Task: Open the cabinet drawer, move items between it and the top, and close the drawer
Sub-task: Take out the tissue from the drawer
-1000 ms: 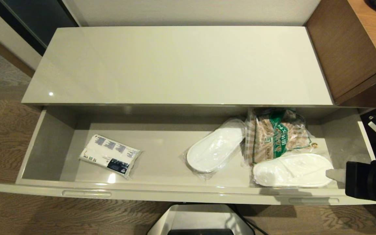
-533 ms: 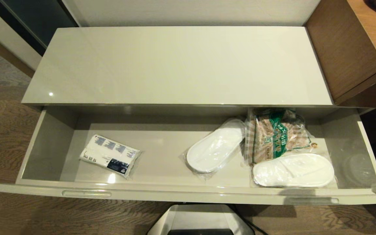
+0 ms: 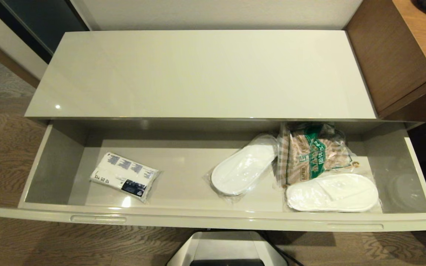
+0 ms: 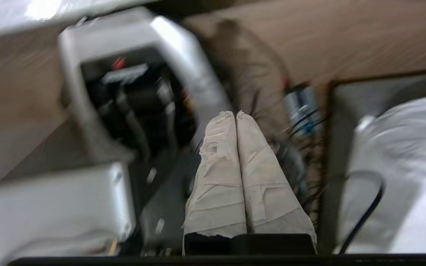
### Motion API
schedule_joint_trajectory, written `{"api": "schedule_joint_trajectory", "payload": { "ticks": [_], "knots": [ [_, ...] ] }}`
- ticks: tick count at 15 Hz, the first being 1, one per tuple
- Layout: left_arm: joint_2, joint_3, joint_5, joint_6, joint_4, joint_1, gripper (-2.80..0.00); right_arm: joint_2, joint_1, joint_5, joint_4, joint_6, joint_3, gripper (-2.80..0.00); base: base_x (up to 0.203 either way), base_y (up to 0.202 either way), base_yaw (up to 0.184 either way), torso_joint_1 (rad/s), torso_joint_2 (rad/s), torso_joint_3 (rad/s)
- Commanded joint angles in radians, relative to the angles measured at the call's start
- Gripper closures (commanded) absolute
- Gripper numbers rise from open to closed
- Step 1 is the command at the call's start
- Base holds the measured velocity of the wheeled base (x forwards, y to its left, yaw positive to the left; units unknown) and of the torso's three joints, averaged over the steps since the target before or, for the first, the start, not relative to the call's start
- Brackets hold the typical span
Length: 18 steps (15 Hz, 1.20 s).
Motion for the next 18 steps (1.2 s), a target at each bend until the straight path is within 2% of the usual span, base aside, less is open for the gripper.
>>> {"api": "schedule_joint_trajectory", "payload": {
  "ticks": [1,3,4,7,8,9,11,15,18],
  "knots": [
    [0.0,0.0,0.0,0.0,0.0,0.0,0.0,-0.107,-0.032,0.034,0.061,-0.004,-0.028,0.0,0.0,0.0,0.0,0.0,0.0,0.0],
    [0.0,0.0,0.0,0.0,0.0,0.0,0.0,-0.125,-0.045,0.068,0.127,-0.02,-0.066,0.0,0.0,0.0,0.0,0.0,0.0,0.0],
    [0.0,0.0,0.0,0.0,0.0,0.0,0.0,-0.142,-0.067,0.128,0.154,-0.02,-0.07,0.0,0.0,0.0,0.0,0.0,0.0,0.0],
    [0.0,0.0,0.0,0.0,0.0,0.0,0.0,-0.25,-0.2,0.203,0.135,-0.063,-0.032,0.0,0.0,0.0,0.0,0.0,0.0,0.0],
    [0.0,0.0,0.0,0.0,0.0,0.0,0.0,-0.294,-0.246,0.212,0.128,-0.115,-0.01,0.0,0.0,0.0,0.0,0.0,0.0,0.0],
    [0.0,0.0,0.0,0.0,0.0,0.0,0.0,-0.335,-0.278,0.22,0.123,-0.209,0.031,0.0,0.0,0.0,0.0,0.0,0.0,0.0],
    [0.0,0.0,0.0,0.0,0.0,0.0,0.0,-0.416,-0.297,0.222,0.089,-0.337,0.147,0.0,0.0,0.0,0.0,0.0,0.0,0.0],
    [0.0,0.0,0.0,0.0,0.0,0.0,0.0,-0.634,-0.317,0.206,-0.031,-0.492,0.405,0.0,0.0,0.0,0.0,0.0,0.0,0.0],
    [0.0,0.0,0.0,0.0,0.0,0.0,0.0,-0.741,-0.327,0.164,-0.049,-0.613,0.541,0.0,0.0,0.0,0.0,0.0,0.0,0.0]
  ]
}}
